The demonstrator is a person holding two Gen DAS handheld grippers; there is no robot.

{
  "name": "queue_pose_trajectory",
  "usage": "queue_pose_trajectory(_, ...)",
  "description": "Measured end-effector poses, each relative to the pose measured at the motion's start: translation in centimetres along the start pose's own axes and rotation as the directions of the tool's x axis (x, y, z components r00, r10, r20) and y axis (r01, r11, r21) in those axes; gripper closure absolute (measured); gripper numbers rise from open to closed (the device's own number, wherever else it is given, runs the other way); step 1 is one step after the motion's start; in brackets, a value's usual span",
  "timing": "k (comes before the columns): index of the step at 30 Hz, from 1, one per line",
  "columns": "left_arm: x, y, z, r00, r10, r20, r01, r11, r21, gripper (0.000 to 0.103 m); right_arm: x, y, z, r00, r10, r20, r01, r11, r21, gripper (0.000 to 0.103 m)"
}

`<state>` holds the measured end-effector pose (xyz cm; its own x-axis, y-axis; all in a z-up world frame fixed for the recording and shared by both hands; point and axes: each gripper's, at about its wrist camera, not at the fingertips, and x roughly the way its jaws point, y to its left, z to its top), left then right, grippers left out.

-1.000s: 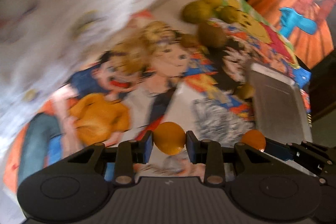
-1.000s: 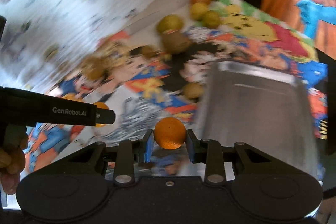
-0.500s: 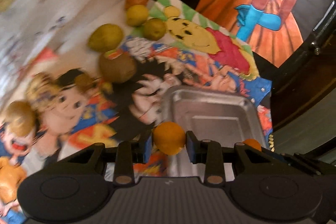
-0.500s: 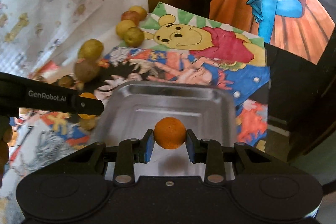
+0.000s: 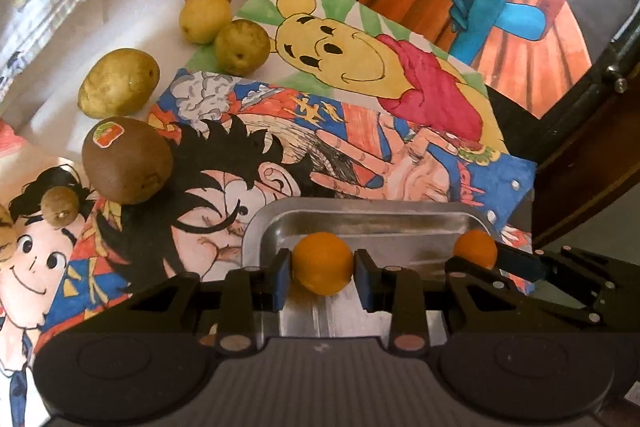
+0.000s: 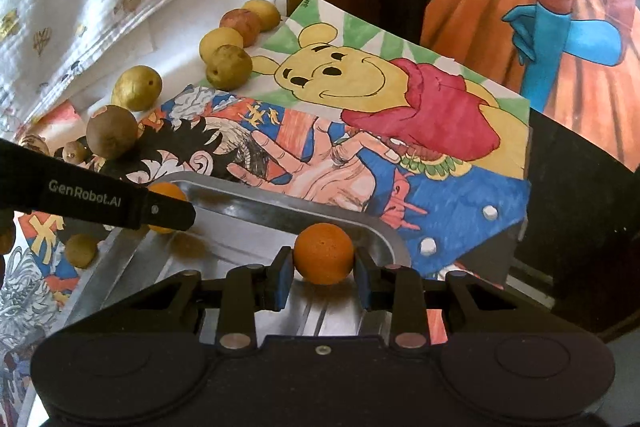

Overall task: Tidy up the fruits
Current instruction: 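Carry both oranges over the metal tray and open both grippers to drop them, then lift both tools away from the tray toward the remaining fruits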

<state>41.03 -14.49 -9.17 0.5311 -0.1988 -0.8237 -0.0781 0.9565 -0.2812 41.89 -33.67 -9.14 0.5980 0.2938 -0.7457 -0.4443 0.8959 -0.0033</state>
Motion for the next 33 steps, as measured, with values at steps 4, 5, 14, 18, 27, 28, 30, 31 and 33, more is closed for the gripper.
queue_pose_trajectory(4, 0.6, 0.0, 0.3, 1.000, 0.019, -0.001, -0.019, 1.000, -0.020, 0.066, 0.6, -0.4, 0.2, 1.000, 0.016, -0.004, -0.016, 1.000, -0.008, 0.069)
queue_pose_trajectory(5, 0.7, 0.0, 0.4, 1.000, 0.025, -0.002, -0.025, 0.999, -0.025, 0.066, 0.7, -0.4, 0.1, 1.000, 0.018, -0.006, -0.018, 1.000, -0.010, 0.069)
queue_pose_trajectory(14, 1.2, 0.0, 0.3, 0.999, 0.042, -0.015, -0.043, 0.998, -0.044, 0.065, 1.1, -0.9, -0.3, 0.999, 0.031, -0.009, -0.032, 0.999, -0.010, 0.068)
queue_pose_trajectory(18, 1.1, 0.0, 0.2, 1.000, 0.030, -0.009, -0.030, 0.998, -0.046, 0.057, 0.5, -1.1, -0.5, 0.999, 0.034, 0.005, -0.034, 0.999, 0.002, 0.058)
queue_pose_trajectory(27, -1.5, -0.3, -0.2, 0.998, 0.035, 0.048, -0.031, 0.997, -0.077, 0.022, -2.8, -0.9, -1.3, 0.998, -0.021, 0.059, 0.016, 0.997, 0.080, 0.032)
queue_pose_trajectory(28, -1.9, -0.3, -0.3, 0.998, 0.034, 0.051, -0.030, 0.996, -0.079, 0.021, -3.3, -0.8, -1.5, 0.997, -0.033, 0.067, 0.026, 0.995, 0.096, 0.029)
queue_pose_trajectory(30, -2.7, -0.1, -0.4, 0.998, 0.039, 0.056, -0.035, 0.996, -0.079, 0.015, -4.2, -0.6, -1.8, 0.995, -0.056, 0.081, 0.045, 0.990, 0.132, 0.021)
queue_pose_trajectory(31, -3.1, 0.0, -0.4, 0.997, 0.043, 0.063, -0.038, 0.996, -0.078, 0.013, -4.6, -0.5, -2.0, 0.994, -0.066, 0.086, 0.053, 0.988, 0.146, 0.019)
queue_pose_trajectory(33, -4.0, 0.4, -0.5, 0.996, 0.049, 0.081, -0.042, 0.996, -0.078, 0.005, -5.6, 0.1, -2.5, 0.991, -0.087, 0.100, 0.068, 0.982, 0.179, 0.010)
